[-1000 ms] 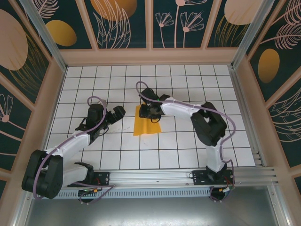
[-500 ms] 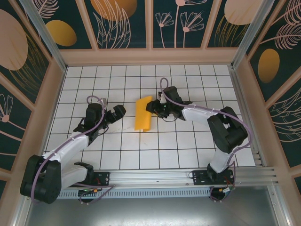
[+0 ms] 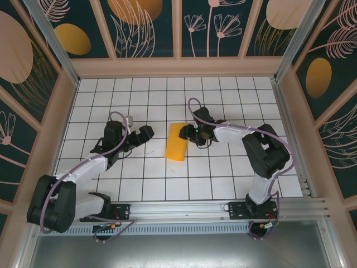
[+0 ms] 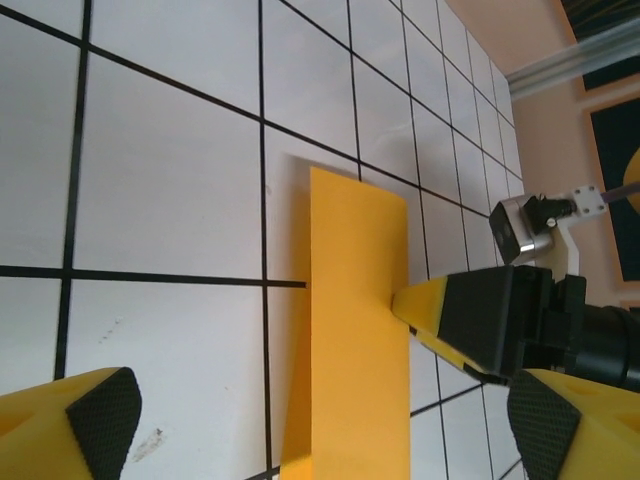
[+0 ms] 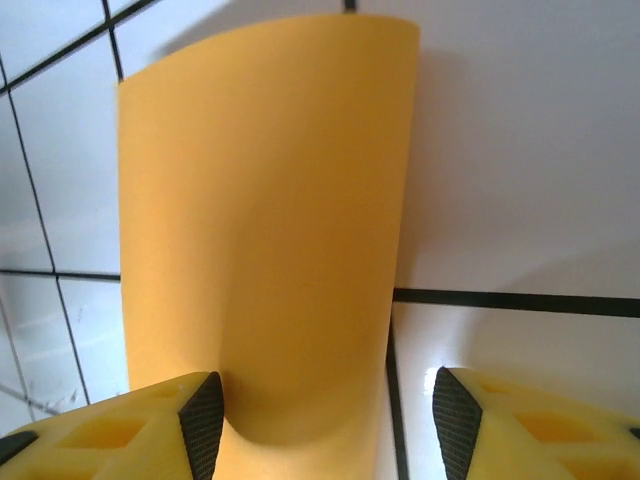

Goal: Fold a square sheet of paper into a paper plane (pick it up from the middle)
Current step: Fold the square sheet of paper in half at the center of the table.

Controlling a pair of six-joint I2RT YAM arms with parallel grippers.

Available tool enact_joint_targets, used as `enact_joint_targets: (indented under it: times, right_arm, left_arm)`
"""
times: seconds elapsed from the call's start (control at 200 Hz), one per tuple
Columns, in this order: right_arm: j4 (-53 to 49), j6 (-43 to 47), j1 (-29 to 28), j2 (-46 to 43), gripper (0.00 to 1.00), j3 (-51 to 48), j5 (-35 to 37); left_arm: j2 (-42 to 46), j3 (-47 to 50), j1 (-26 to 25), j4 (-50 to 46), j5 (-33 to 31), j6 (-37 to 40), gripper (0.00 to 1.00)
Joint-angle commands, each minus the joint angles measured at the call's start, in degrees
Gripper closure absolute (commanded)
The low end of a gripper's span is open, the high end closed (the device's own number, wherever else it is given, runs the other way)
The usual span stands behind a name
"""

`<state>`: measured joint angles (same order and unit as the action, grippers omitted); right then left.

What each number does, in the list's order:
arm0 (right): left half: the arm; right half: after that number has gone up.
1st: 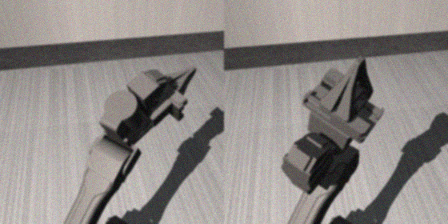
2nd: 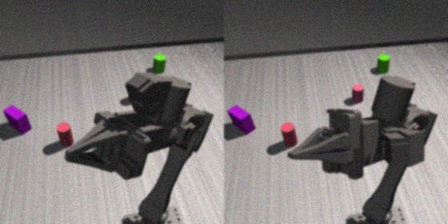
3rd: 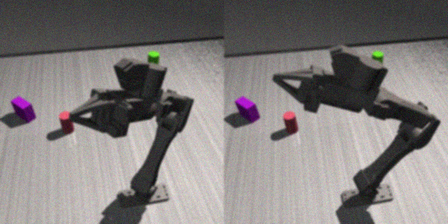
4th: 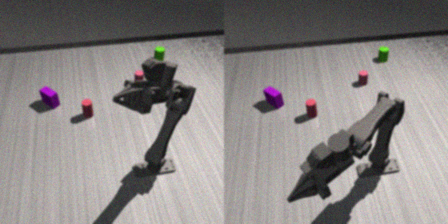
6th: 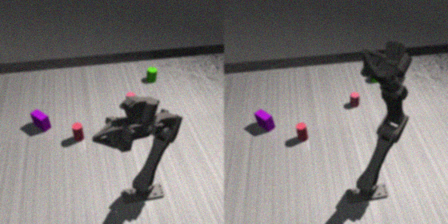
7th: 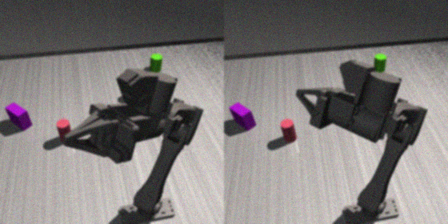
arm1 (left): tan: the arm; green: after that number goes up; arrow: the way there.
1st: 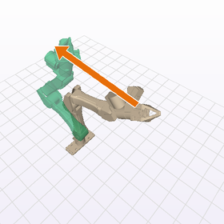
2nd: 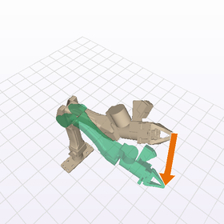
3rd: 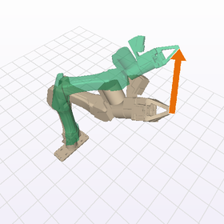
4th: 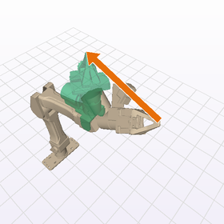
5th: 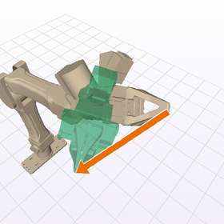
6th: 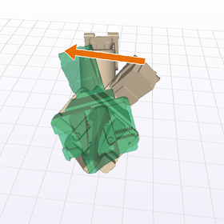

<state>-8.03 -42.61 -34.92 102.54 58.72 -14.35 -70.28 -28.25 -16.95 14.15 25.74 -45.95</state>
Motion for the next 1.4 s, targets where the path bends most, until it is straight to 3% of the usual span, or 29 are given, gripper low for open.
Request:
enact_joint_targets:
  times: [0.0,0.135,0.25,0.505,0.801,1.396]
  right_arm:
    - [-2.7,-2.55,-0.49,-3.87,0.39,-1.34,6.95]
    - [-2.68,-2.9,-1.19,-2.79,0.39,-1.93,7.39]
    - [-8.35,-0.89,-2.46,-0.15,0.39,1.19,10.72]
    - [-13.58,-4.09,-4.72,4.04,0.35,5.11,16.19]
    - [-8.03,-9.72,-4.61,1.05,0.35,1.19,16.22]
    - [-14.07,-5.5,-4.88,4.16,0.36,3.41,19.98]
  left_arm:
    - [-1.99,-2.18,-0.41,3.16,4.21,0.52,0.11]
    - [-5.22,-3.32,-0.62,4.15,6.67,-0.27,0.25]
    - [-7.74,-5.38,-1.86,2.98,7.07,0.16,0.34]
    - [-10.72,-7.21,-4.23,2.83,5.99,0.16,0.35]
    - [-11.89,-7.96,-4.67,2.86,6.0,0.16,0.35]
    - [-12.19,-8.07,-4.95,2.86,6.14,0.2,0.36]
